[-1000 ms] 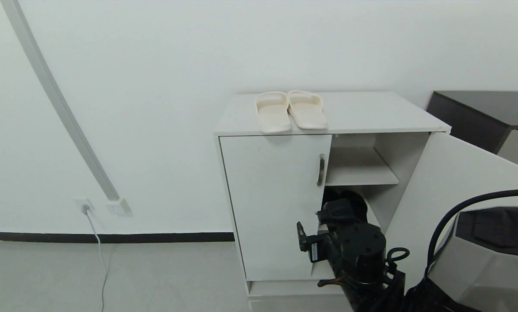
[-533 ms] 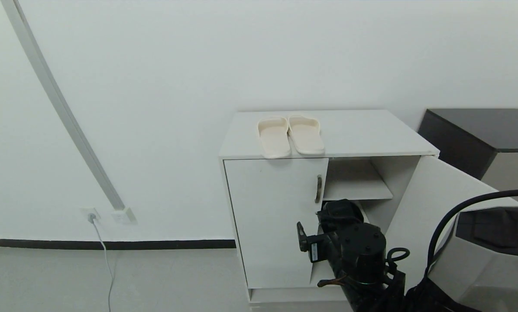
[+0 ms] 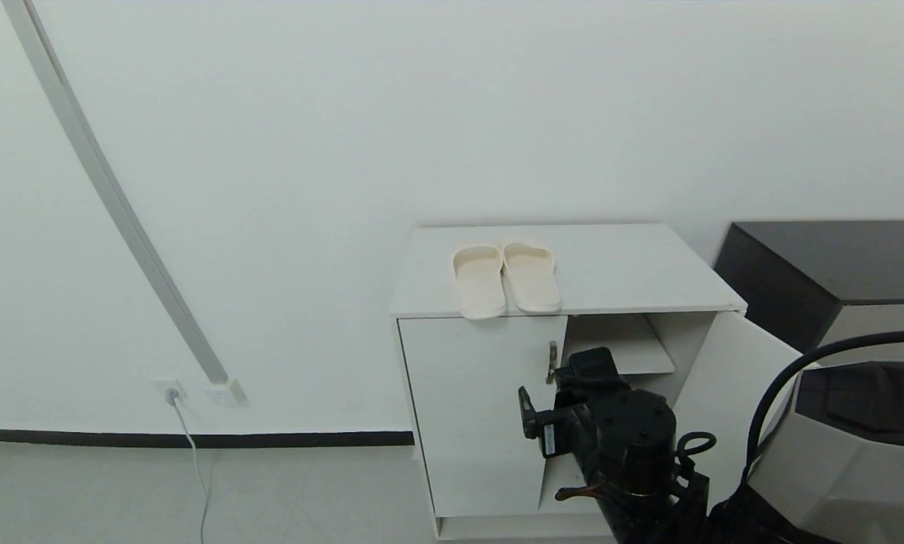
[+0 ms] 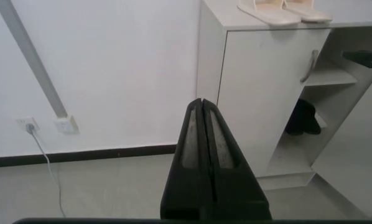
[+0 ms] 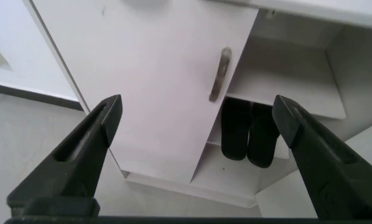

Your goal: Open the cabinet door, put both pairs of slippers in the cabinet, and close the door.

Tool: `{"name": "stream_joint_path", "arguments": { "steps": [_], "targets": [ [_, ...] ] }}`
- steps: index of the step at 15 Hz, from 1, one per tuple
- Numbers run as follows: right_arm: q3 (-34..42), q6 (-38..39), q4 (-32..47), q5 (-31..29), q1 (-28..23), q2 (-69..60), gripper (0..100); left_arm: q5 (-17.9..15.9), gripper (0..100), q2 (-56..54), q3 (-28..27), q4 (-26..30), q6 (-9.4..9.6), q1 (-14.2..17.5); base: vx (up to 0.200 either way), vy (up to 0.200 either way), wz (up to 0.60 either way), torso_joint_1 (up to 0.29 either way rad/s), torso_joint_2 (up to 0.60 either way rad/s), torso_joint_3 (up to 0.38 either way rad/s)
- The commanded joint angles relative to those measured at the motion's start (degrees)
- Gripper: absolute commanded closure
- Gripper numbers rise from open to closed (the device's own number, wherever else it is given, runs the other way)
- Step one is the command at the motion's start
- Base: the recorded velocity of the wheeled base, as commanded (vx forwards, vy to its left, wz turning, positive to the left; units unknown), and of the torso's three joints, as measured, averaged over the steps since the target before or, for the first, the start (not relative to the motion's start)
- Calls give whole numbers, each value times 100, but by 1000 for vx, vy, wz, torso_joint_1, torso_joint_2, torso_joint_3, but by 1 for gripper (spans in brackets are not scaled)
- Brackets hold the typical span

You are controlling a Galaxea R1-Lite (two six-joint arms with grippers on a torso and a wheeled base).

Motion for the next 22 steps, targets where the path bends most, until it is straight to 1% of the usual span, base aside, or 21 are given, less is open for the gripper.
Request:
{"name": "stream_joint_path", "arguments": {
  "steps": [1,5,9,10,12,14,16,17,19,21,22],
  "targets": [
    [6,4,-8,-3,6,-15,0,0,100,7,1,0,0,0,0,0,0,237,-515,-281],
    [23,-5,-87,-3,-12,-15,0,0,100,7,1,0,0,0,0,0,0,192,-416,-228],
    [111,-163,-386,103,-65,29,0,0,100,7,1,0,0,0,0,0,0,172,-361,-200],
    [23,-207,-377,120,-56,-6,0,-9,100,7,1,0,9,0,0,0,0,168,-349,-188],
    [-320,-102,255,120,-65,-156,0,0,100,7,1,0,9,0,0,0,0,159,-354,-193],
    [-724,162,1108,120,-65,-410,0,-9,100,7,10,0,35,0,0,0,0,85,-176,-78],
    [-1339,425,2259,120,-65,-744,0,-9,100,7,1,0,35,0,0,0,0,0,0,0],
    [-1568,487,2664,120,-56,-841,0,-9,100,7,10,0,26,0,0,0,0,0,0,0],
    [-1823,557,3006,120,-47,-876,0,-9,100,7,10,0,26,0,0,0,0,0,0,0],
    [-1858,601,3050,120,-38,-885,0,-9,100,7,1,0,26,0,0,0,0,0,0,0],
    [-1840,636,3050,120,-29,-885,0,0,100,7,1,0,9,0,200,0,0,2,7,2]
  ]
}}
